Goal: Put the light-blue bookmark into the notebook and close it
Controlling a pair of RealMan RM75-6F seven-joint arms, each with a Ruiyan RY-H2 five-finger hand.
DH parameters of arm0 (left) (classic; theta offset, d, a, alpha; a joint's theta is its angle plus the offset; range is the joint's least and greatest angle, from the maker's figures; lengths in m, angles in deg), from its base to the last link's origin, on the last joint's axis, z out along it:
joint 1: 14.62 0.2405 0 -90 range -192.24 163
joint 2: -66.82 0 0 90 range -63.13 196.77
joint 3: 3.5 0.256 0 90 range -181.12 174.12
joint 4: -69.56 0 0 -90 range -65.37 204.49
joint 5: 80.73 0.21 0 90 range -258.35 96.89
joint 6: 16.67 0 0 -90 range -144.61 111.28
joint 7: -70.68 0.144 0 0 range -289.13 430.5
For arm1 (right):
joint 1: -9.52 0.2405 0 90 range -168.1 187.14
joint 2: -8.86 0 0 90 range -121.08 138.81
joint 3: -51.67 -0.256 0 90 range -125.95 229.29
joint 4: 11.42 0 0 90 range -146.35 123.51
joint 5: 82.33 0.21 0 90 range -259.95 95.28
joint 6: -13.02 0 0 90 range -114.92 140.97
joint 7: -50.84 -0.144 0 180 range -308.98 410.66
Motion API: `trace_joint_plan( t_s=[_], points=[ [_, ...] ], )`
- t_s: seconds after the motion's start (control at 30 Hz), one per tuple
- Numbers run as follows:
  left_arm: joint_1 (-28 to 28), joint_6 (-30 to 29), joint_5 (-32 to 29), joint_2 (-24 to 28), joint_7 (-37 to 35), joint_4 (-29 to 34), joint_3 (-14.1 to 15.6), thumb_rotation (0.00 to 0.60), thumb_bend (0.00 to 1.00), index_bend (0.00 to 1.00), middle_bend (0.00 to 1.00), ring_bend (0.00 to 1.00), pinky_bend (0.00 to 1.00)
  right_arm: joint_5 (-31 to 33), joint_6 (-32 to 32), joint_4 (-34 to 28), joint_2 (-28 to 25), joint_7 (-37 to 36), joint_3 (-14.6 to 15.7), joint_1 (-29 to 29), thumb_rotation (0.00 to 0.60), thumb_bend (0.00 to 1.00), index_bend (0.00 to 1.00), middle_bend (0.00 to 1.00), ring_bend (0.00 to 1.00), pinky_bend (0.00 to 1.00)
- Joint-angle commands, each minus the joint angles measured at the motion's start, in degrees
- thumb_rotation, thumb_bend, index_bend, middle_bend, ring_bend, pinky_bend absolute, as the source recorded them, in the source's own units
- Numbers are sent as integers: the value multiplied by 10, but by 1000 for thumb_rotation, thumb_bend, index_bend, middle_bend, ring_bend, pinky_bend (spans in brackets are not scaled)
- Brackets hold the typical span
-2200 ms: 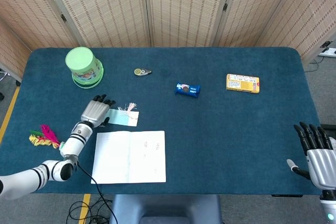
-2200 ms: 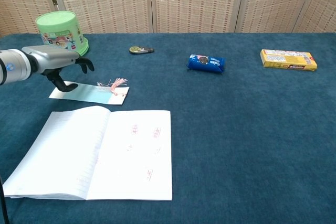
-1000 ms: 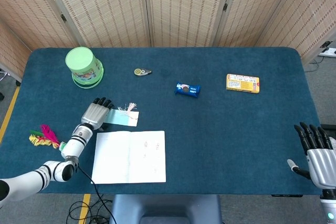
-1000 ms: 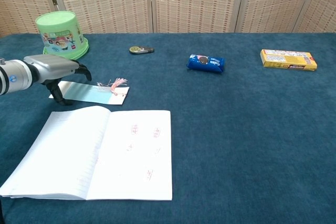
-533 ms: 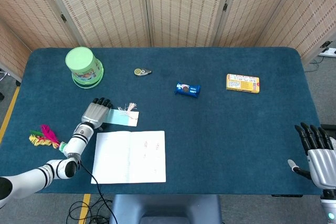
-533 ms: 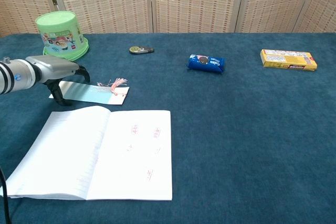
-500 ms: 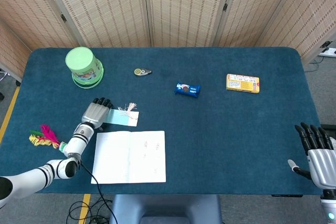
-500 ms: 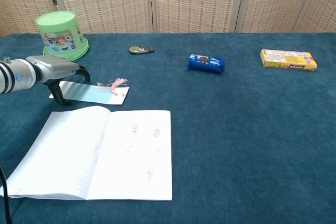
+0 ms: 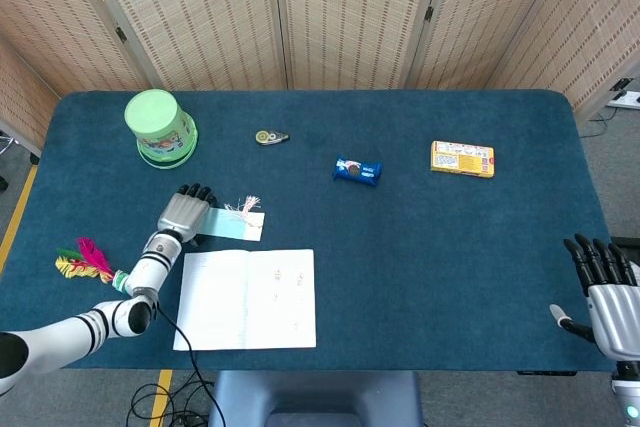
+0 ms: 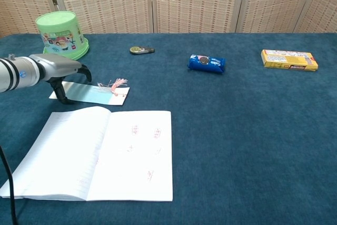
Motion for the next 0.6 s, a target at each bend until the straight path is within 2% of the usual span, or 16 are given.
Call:
trace_joint_plan(
  t_s=[0.03,0.6],
  points=[
    [-5,1,-10,2,6,4,2,600,274,223,106,52,131,0,1,1,0,-1,0,0,600,139,39,57,0,0],
    [-14,-7,-33,-7,17,2,13,600,273,255,106,52,131,6,5,8,2,-9,-1,0,600,139,39,57,0,0]
  ],
)
